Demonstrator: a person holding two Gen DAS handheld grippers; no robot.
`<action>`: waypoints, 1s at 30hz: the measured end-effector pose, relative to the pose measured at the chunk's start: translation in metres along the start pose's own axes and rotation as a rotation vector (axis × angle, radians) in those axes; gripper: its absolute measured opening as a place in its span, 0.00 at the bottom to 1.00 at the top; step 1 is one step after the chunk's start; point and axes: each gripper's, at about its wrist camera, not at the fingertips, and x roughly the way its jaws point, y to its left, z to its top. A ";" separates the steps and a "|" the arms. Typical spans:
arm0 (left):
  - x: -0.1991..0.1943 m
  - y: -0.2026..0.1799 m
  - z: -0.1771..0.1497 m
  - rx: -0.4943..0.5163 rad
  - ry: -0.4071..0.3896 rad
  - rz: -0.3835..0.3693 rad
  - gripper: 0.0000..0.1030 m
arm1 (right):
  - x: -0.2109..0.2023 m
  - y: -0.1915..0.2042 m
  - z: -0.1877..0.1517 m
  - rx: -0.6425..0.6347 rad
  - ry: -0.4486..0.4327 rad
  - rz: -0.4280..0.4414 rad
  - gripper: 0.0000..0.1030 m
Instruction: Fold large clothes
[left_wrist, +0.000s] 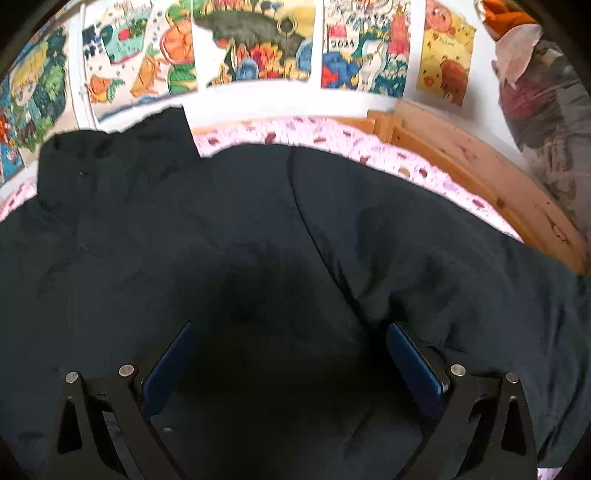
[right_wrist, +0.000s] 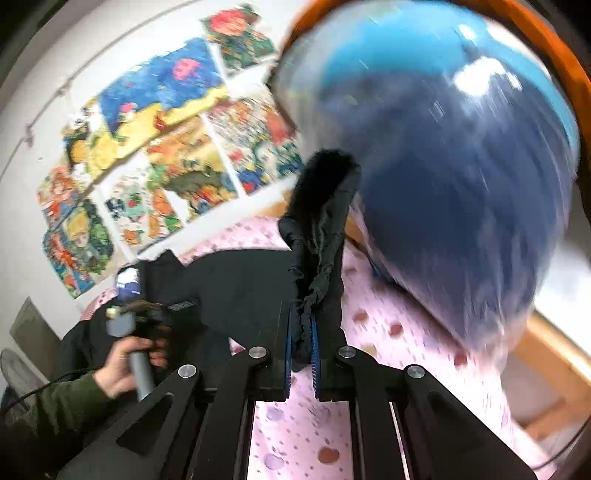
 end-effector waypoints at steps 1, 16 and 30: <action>0.005 -0.001 0.000 0.000 0.015 -0.005 1.00 | 0.001 0.002 0.005 -0.007 -0.014 0.008 0.08; -0.073 0.069 0.006 -0.036 -0.012 -0.147 1.00 | -0.036 0.045 0.016 -0.093 -0.107 0.248 0.07; -0.182 0.224 -0.048 -0.168 -0.018 -0.357 1.00 | 0.030 0.186 -0.051 -0.239 0.177 0.531 0.07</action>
